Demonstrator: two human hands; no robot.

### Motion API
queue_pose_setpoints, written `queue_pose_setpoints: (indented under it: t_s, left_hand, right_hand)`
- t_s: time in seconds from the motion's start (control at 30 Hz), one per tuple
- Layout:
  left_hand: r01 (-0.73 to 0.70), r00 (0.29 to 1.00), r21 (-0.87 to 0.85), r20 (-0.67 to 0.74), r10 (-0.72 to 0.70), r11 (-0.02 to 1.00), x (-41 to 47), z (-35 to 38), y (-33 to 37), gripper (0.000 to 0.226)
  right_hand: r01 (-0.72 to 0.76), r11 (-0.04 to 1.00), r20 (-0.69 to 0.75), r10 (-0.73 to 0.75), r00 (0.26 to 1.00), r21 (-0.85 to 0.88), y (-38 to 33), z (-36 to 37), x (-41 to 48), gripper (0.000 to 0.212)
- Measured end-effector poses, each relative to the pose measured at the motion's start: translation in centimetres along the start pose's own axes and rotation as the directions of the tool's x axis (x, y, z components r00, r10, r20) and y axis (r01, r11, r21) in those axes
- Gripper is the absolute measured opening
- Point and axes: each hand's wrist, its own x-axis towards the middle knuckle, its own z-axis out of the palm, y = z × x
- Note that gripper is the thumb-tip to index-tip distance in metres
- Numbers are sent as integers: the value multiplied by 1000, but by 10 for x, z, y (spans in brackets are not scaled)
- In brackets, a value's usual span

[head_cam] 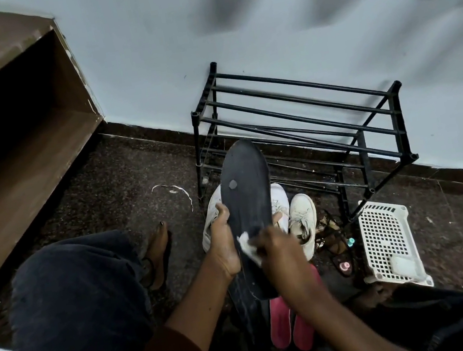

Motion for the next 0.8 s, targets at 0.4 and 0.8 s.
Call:
queue_pose_setpoints:
  t_s: [0.4,0.8]
  left_hand:
    - [-22,1000,222,-5,24,975,0,3,-6,71]
    - [-75,977,214,-179,114,974,17,-30,5,77]
  right_hand:
    - [0,977,-142,-31,989,-215,24,-21,99,22]
    - [-169,985,-38,167,985,-48,30,23,19,6]
